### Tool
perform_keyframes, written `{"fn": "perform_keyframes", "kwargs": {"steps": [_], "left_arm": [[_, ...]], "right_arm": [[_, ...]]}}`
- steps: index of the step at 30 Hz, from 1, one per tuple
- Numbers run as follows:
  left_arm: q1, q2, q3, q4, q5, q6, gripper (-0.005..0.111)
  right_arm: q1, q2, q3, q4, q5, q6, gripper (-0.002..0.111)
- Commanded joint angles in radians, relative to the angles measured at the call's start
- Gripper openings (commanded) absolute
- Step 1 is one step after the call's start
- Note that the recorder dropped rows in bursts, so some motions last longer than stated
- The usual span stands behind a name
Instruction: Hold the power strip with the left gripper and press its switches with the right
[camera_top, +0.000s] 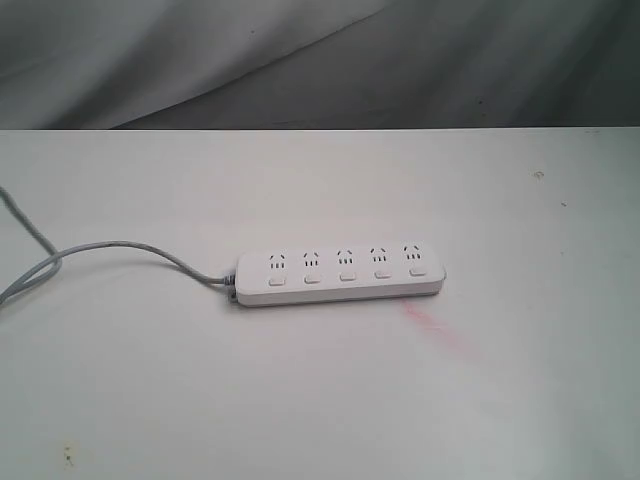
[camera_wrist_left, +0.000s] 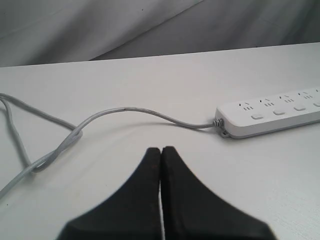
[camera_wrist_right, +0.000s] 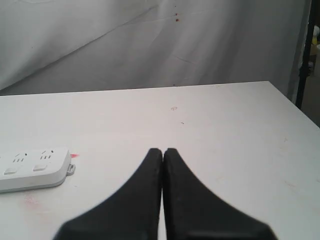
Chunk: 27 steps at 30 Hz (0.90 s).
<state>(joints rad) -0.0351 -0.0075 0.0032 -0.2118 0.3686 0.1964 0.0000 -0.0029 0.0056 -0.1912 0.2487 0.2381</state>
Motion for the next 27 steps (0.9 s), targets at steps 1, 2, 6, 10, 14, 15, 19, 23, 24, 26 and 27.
{"fn": "perform_keyframes", "kwargs": {"steps": [1,2,6,10,14,15,19,23,24,26,27], "left_arm": [[0.002,0.007,-0.003,-0.007,-0.005,-0.006,0.0],[0.002,0.007,-0.003,-0.007,-0.005,-0.006,0.0],[0.002,0.007,-0.003,-0.007,-0.005,-0.001,0.0],[0.002,0.007,-0.003,-0.001,-0.005,-0.001,0.0],[0.002,0.007,-0.003,0.112,-0.005,-0.001,0.0],[0.002,0.007,-0.003,0.117,-0.005,-0.001,0.0],[0.002,0.007,-0.003,0.118,-0.005,-0.001,0.0],[0.002,0.007,-0.003,0.118,-0.005,-0.001,0.0],[0.002,0.007,-0.003,0.118,-0.005,-0.001,0.0],[0.002,0.007,-0.003,0.144,-0.012,0.016,0.0],[0.002,0.007,-0.003,0.161,-0.02,0.021,0.0]], "right_arm": [[0.0,0.003,-0.006,0.004,-0.003,0.005,0.0],[0.0,0.003,-0.006,0.004,-0.003,0.005,0.0],[0.0,0.003,-0.006,0.004,-0.003,0.005,0.0],[0.0,0.003,-0.006,0.004,-0.003,0.005,0.0],[0.0,0.003,-0.006,0.004,-0.003,0.005,0.0],[0.0,0.003,-0.006,0.004,-0.003,0.005,0.0],[0.0,0.003,-0.006,0.004,-0.003,0.005,0.0],[0.0,0.003,-0.006,0.004,-0.003,0.005,0.0],[0.0,0.003,-0.006,0.004,-0.003,0.005,0.0],[0.0,0.003,-0.006,0.004,-0.003,0.005,0.0],[0.0,0.003,-0.006,0.004,-0.003,0.005,0.0]]}}
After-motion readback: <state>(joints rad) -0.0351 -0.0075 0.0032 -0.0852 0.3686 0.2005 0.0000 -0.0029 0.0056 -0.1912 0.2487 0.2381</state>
